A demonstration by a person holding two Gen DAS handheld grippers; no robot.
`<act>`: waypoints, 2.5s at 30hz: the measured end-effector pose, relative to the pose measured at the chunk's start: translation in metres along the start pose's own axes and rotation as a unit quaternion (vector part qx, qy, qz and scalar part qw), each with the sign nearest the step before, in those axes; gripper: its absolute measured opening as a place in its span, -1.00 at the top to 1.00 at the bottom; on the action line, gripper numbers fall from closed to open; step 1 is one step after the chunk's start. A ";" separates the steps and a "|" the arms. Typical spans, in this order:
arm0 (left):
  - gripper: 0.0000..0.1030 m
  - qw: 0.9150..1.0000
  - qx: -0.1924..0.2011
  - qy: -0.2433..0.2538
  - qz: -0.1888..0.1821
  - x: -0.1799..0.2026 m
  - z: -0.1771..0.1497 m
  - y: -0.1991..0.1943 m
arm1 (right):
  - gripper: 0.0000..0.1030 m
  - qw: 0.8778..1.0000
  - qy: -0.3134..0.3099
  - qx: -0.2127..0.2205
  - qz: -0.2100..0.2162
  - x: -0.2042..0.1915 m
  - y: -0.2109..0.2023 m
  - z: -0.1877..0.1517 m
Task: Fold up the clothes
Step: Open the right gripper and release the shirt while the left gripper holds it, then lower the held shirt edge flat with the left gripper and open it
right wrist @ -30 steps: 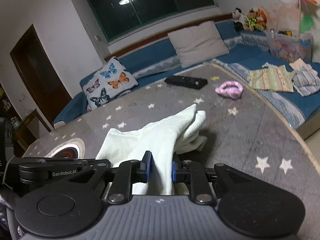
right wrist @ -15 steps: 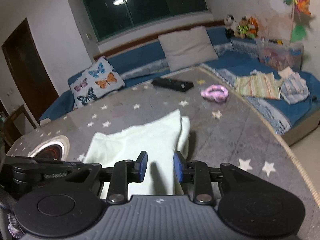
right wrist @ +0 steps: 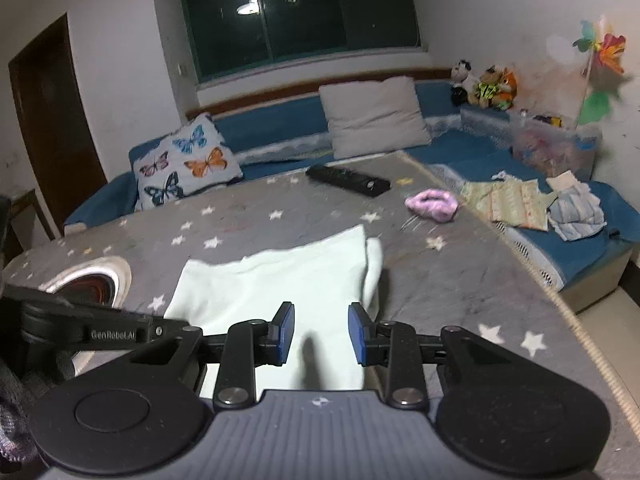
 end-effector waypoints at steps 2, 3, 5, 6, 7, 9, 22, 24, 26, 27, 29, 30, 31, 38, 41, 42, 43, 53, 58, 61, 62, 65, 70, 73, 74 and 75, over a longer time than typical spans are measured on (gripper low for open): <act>0.84 1.000 0.000 -0.001 -0.001 0.000 -0.001 0.000 | 0.43 1.000 0.000 0.007 0.002 -0.001 -0.005 0.002; 0.84 1.000 0.000 -0.001 -0.001 -0.001 -0.002 0.000 | 0.43 1.000 -0.001 0.011 0.004 -0.001 -0.007 0.003; 0.84 1.000 0.000 -0.001 -0.001 -0.001 -0.003 -0.001 | 0.43 1.000 -0.010 0.015 0.017 -0.007 -0.011 0.002; 0.84 1.000 0.000 -0.001 -0.001 -0.001 -0.003 -0.001 | 0.43 0.999 -0.015 0.016 0.023 -0.010 -0.012 0.001; 0.84 1.000 0.000 -0.001 -0.001 -0.001 -0.003 -0.002 | 0.43 0.999 -0.019 0.014 0.029 -0.014 -0.010 -0.001; 0.84 1.000 0.000 -0.001 -0.001 -0.001 -0.004 -0.002 | 0.44 0.999 -0.023 0.003 0.040 -0.018 -0.005 -0.006; 0.76 1.000 0.011 -0.007 -0.007 -0.009 -0.002 -0.010 | 0.44 0.999 -0.019 -0.030 0.027 -0.010 0.013 -0.008; 0.76 1.000 0.017 -0.009 -0.005 -0.012 0.001 -0.010 | 0.44 0.999 -0.021 -0.024 0.030 -0.012 0.016 0.000; 0.76 1.000 0.020 -0.009 -0.003 -0.015 0.003 -0.009 | 0.44 0.999 -0.023 -0.021 0.032 -0.014 0.023 0.007; 0.76 1.000 0.020 -0.009 -0.001 -0.016 0.004 -0.008 | 0.44 0.999 -0.023 -0.022 0.032 -0.014 0.029 0.009; 0.76 1.000 0.016 -0.013 0.002 -0.021 0.004 -0.004 | 0.45 0.999 -0.017 -0.033 0.026 -0.010 0.042 0.008; 0.76 1.000 0.014 -0.017 0.003 -0.025 0.003 -0.002 | 0.45 0.999 -0.012 -0.042 0.021 -0.006 0.050 0.007; 0.76 1.000 0.013 -0.019 0.002 -0.027 0.003 -0.001 | 0.45 0.998 -0.001 -0.054 0.017 -0.002 0.056 0.004; 0.76 0.999 0.041 -0.016 -0.005 -0.029 0.019 -0.009 | 0.45 0.998 -0.002 -0.055 0.023 -0.003 0.057 0.008; 0.76 0.999 0.052 -0.014 -0.008 -0.028 0.030 -0.007 | 0.45 0.999 -0.004 -0.045 0.029 -0.009 0.059 0.019; 0.77 0.999 0.053 -0.011 -0.007 -0.028 0.034 -0.004 | 0.45 0.999 -0.001 -0.045 0.030 -0.009 0.062 0.022; 0.79 0.999 0.053 -0.008 -0.005 -0.028 0.037 0.000 | 0.45 0.999 0.002 -0.045 0.030 -0.009 0.065 0.025; 0.81 0.999 0.034 -0.002 -0.002 -0.035 0.036 0.024 | 0.44 0.996 0.006 -0.081 0.024 0.002 0.094 0.025; 0.81 0.999 0.038 0.016 -0.015 -0.020 0.026 0.007 | 0.44 0.996 -0.017 -0.077 0.043 -0.002 0.061 0.022; 0.81 0.999 0.035 0.032 -0.022 -0.006 0.012 -0.004 | 0.44 0.995 -0.027 -0.080 0.054 -0.005 0.040 0.014; 0.81 0.998 0.035 0.036 -0.026 -0.002 0.007 -0.008 | 0.44 0.995 -0.032 -0.080 0.057 -0.006 0.033 0.010; 0.81 0.998 0.036 0.046 -0.035 0.009 -0.008 -0.019 | 0.44 0.993 -0.049 -0.081 0.071 -0.014 0.012 -0.002; 0.80 0.997 0.036 0.054 -0.043 0.021 -0.028 -0.033 | 0.44 0.991 -0.061 -0.090 0.074 -0.015 -0.010 -0.029; 0.80 0.997 0.031 0.058 -0.044 0.025 -0.038 -0.035 | 0.44 0.991 -0.056 -0.102 0.061 -0.006 -0.010 -0.048; 0.80 0.997 0.030 0.059 -0.044 0.026 -0.041 -0.036 | 0.44 0.992 -0.057 -0.101 0.058 -0.004 -0.012 -0.050; 0.80 0.997 0.028 0.060 -0.044 0.027 -0.043 -0.036 | 0.44 0.992 -0.058 -0.099 0.056 -0.003 -0.013 -0.052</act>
Point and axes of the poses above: each gripper's, at about its wrist camera, not at the fingertips, and y roughly the way its jaws point, x to its right, z to its top, the point moved 8 cm from there along y, roughly the way its jaws point, and after that the axes turned 8 degrees about y, right-handed, at the moved point
